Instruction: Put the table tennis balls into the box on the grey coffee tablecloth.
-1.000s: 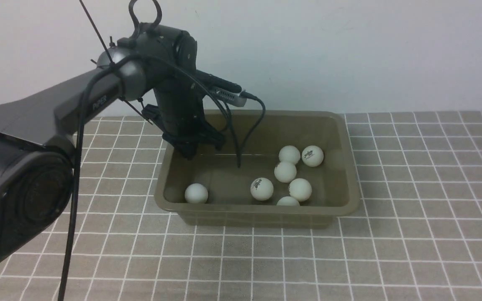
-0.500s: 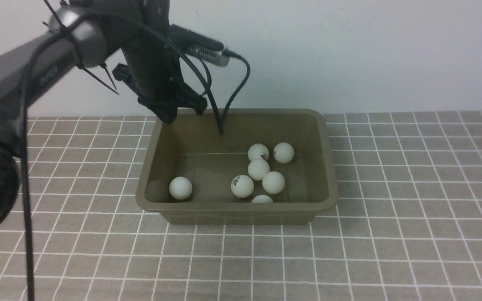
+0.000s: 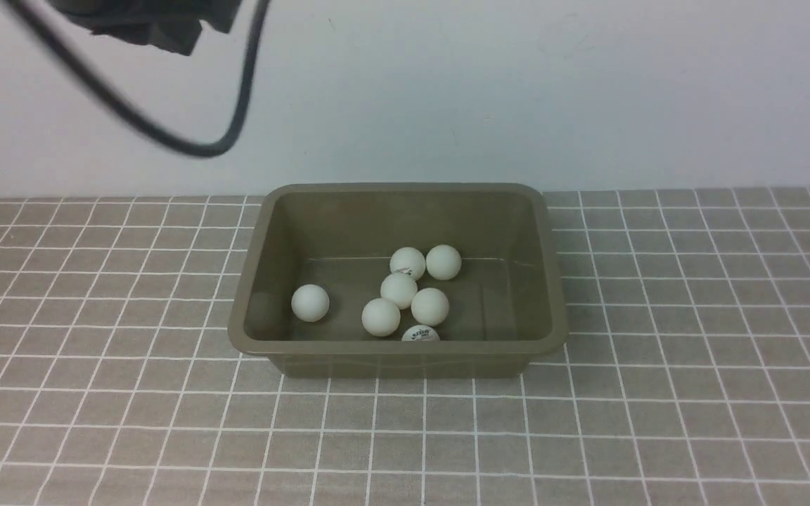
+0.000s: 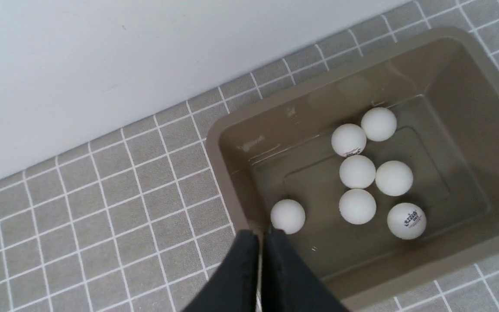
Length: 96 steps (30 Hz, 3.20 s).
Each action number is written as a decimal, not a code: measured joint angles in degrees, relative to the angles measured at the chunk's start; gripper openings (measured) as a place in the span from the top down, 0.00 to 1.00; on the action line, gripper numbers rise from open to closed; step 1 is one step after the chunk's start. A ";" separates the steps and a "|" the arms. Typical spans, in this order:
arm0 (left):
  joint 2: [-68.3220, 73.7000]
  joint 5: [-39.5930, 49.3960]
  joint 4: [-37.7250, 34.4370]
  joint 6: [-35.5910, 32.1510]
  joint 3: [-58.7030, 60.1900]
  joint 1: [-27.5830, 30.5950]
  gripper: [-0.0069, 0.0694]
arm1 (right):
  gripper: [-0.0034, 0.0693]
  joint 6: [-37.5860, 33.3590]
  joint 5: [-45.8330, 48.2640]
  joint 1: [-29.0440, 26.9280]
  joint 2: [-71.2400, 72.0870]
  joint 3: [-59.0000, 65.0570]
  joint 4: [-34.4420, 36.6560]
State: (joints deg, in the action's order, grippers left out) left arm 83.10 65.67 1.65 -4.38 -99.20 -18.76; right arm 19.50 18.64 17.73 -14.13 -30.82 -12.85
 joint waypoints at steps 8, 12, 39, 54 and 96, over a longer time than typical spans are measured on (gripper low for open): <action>-30.47 -17.02 -0.58 2.38 35.28 0.00 0.92 | 0.97 5.88 -13.31 0.00 8.95 11.55 -0.02; -44.74 -27.59 -0.96 3.27 51.49 0.00 0.92 | 0.97 6.29 -13.93 0.00 9.13 11.85 -0.07; -60.84 -33.64 -3.02 7.35 67.24 0.00 0.92 | 0.97 6.43 -13.98 0.00 9.13 11.92 -0.27; -81.43 -48.27 -4.82 2.78 96.45 15.46 0.92 | 0.97 6.49 -13.98 0.00 9.13 11.92 -0.27; -83.71 -43.57 -5.93 2.55 100.63 17.09 0.92 | 0.97 -7.53 -14.27 0.00 9.13 15.30 13.18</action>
State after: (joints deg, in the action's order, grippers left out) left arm -0.61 22.10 -4.28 -1.83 1.43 -1.67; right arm 11.97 4.37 17.73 -5.00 -15.53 0.33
